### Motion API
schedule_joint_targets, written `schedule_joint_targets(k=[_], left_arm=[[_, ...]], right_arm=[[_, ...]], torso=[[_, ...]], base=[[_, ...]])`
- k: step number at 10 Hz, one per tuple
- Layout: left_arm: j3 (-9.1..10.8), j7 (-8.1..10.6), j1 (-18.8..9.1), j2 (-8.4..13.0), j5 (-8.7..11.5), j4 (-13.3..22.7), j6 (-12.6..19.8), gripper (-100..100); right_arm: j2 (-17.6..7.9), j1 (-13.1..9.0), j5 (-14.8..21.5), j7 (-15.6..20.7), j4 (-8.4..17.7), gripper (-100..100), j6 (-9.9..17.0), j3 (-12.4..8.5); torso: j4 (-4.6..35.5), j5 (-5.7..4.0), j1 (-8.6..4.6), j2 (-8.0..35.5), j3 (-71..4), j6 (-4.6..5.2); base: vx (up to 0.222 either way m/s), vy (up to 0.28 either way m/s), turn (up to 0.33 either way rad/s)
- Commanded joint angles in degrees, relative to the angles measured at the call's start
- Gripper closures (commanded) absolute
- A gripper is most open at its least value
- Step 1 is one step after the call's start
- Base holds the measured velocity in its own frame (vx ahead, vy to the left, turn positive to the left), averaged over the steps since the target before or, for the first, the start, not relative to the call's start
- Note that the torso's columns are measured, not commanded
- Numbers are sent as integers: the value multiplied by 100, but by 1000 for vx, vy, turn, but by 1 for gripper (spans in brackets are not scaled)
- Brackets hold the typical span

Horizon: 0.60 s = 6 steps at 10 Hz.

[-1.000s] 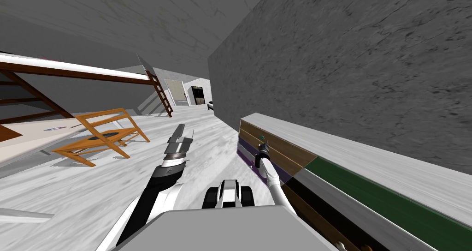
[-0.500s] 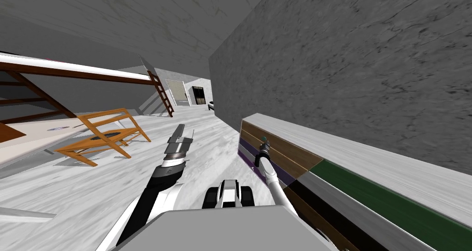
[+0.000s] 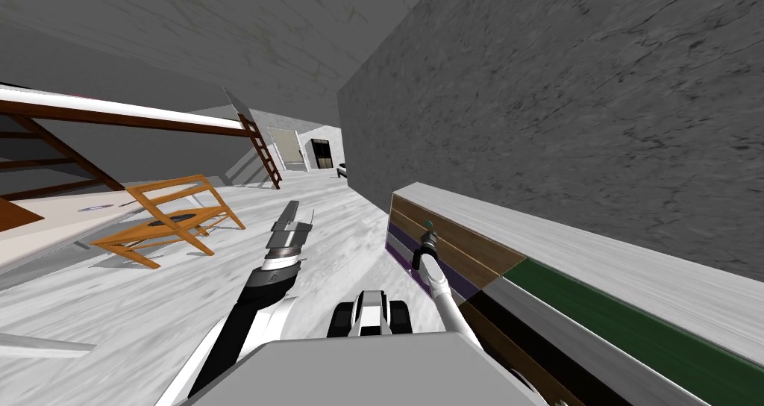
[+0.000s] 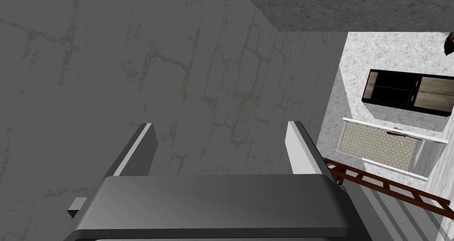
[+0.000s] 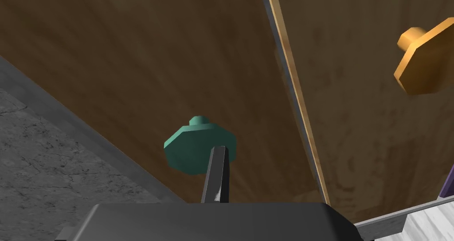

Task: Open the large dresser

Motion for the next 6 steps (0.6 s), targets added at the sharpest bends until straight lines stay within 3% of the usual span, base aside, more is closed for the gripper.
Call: schedule_joint_targets(k=[1,4,5,6], left_arm=[[-1,0,0,-1,0,0,0,0],[-1,0,-1,-1,0,0,0,0],[0,0,0,0,0,0,0,0],[1,0,2,1,0,0,0,0]], right_arm=[[68,-30,-8,104,-19,100,-1,9],[114,-36,-24,177,-56,100,-7,10],[93,-128,-126,351,-31,-100,-71,-52],[86,-153,-154,395,-24,-100,-89,-69]], torso=[[2,6,17,0,2,-1],[-2,-4,-16,-13,-7,0],[-9,-9,-42,-43,-23,1],[-19,-16,-64,-74,-43,2]], base=[[-112,140,-19],[-129,113,-17],[36,-36,-39],[84,-85,-31]])
